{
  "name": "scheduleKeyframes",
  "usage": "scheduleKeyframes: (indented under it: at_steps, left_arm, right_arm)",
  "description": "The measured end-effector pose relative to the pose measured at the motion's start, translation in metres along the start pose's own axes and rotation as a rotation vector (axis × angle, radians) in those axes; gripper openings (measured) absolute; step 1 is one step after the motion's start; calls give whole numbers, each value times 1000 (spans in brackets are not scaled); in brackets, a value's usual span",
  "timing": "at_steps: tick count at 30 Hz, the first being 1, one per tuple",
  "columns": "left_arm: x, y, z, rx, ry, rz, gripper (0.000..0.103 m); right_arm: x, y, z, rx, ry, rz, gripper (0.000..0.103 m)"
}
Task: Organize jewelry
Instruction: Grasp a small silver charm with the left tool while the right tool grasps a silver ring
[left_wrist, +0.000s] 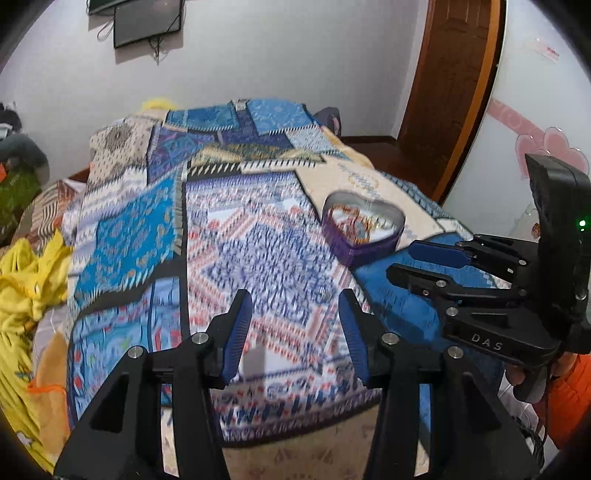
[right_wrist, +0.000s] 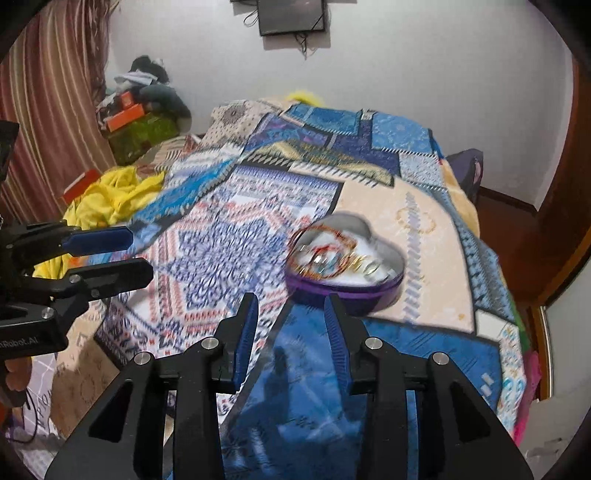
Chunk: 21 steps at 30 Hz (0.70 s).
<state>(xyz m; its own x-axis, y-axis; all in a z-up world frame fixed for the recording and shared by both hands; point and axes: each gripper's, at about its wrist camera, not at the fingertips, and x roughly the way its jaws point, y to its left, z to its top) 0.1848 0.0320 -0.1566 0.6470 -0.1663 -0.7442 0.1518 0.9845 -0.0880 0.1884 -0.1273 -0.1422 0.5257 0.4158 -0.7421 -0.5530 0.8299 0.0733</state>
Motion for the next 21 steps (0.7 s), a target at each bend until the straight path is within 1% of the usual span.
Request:
scheduleKeyframes:
  at_steps: [5, 8, 11, 12, 14, 16, 18, 21]
  left_arm:
    - [4, 7, -18, -22, 37, 3, 48]
    - [6, 11, -24, -39, 51, -11, 48]
    - [7, 10, -27, -35, 54, -19, 48]
    - [7, 9, -27, -32, 54, -18, 48]
    - [9, 7, -26, -29, 52, -19, 48]
    - [11, 6, -25, -29, 51, -20, 48]
    - [13, 4, -23, -30, 51, -22, 48]
    - [18, 1, -20, -28, 56, -33, 48]
  right_arm:
    - [19, 13, -13, -17, 60, 32, 34]
    - [26, 17, -20, -20, 82, 65, 34]
    - [31, 21, -25, -37, 89, 60, 32]
    - [31, 24, -26, -55, 81, 54, 31]
    - [29, 25, -27, -69, 78, 67, 24]
    - [29, 25, -28, -81, 77, 80, 14]
    - [30, 26, -29, -95, 77, 76, 9]
    - [29, 26, -30, -93, 75, 80, 9]
